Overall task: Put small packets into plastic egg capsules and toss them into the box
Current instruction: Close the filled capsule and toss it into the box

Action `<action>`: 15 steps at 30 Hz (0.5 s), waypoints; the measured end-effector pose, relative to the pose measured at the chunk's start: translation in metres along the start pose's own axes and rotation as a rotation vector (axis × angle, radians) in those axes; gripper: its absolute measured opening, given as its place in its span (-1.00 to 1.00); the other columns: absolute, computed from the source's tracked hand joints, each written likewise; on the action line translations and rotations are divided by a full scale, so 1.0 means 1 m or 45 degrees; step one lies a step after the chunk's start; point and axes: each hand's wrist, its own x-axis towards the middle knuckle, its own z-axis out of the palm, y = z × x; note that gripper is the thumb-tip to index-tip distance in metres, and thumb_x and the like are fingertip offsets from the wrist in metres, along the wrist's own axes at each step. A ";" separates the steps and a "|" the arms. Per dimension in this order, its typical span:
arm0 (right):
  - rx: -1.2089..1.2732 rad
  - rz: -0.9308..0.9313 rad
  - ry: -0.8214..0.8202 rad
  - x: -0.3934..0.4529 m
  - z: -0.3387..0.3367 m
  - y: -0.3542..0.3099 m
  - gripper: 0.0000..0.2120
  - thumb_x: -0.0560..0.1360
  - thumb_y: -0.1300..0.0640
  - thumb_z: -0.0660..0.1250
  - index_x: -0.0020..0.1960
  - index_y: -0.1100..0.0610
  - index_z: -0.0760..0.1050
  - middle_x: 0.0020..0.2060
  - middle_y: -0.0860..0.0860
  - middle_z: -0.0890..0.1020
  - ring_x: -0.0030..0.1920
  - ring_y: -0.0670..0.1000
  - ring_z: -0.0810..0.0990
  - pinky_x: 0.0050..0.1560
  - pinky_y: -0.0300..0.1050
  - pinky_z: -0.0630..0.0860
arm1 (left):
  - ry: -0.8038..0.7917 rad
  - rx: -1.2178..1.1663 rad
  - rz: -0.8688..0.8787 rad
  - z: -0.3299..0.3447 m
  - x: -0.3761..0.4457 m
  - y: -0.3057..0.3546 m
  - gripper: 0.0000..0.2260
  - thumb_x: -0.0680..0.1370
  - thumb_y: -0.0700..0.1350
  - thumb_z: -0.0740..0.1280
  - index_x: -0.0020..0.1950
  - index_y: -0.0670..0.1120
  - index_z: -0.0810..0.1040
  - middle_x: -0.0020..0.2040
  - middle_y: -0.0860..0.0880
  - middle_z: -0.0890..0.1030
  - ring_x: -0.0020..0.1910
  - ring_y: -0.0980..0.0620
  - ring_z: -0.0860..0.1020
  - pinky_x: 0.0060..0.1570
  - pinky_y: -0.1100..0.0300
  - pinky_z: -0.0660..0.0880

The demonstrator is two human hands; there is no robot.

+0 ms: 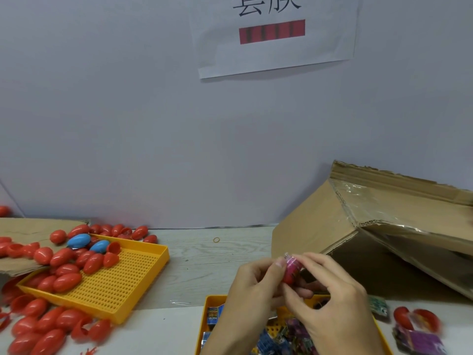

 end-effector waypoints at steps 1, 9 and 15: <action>0.051 0.017 -0.006 0.000 0.000 0.000 -0.60 0.26 0.14 0.59 0.08 -0.03 0.63 -0.02 -0.20 0.60 -0.01 -0.17 0.59 -0.14 -0.31 0.56 | -0.004 -0.067 -0.045 0.001 0.000 0.000 -0.70 0.63 -0.05 0.22 0.03 -0.21 0.67 -0.11 -0.28 0.69 -0.13 -0.17 0.69 -0.15 0.14 0.62; 0.163 0.020 -0.037 0.002 -0.003 0.002 -0.51 0.19 0.14 0.64 0.06 -0.13 0.61 0.02 -0.16 0.62 0.04 -0.13 0.59 -0.09 -0.40 0.47 | -0.086 -0.578 -0.207 0.009 -0.003 0.000 -0.55 0.48 0.06 0.26 -0.10 -0.34 0.69 -0.21 -0.34 0.65 -0.31 -0.17 0.68 -0.34 0.11 0.63; 0.251 0.007 -0.013 0.002 -0.002 0.001 -0.51 0.20 0.22 0.64 0.04 -0.16 0.63 0.01 -0.12 0.63 -0.10 -0.11 0.64 -0.21 -0.34 0.56 | -0.145 -0.568 -0.272 0.008 -0.001 -0.004 -0.60 0.46 0.05 0.27 -0.22 -0.27 0.69 -0.21 -0.33 0.64 -0.30 -0.17 0.67 -0.29 0.10 0.63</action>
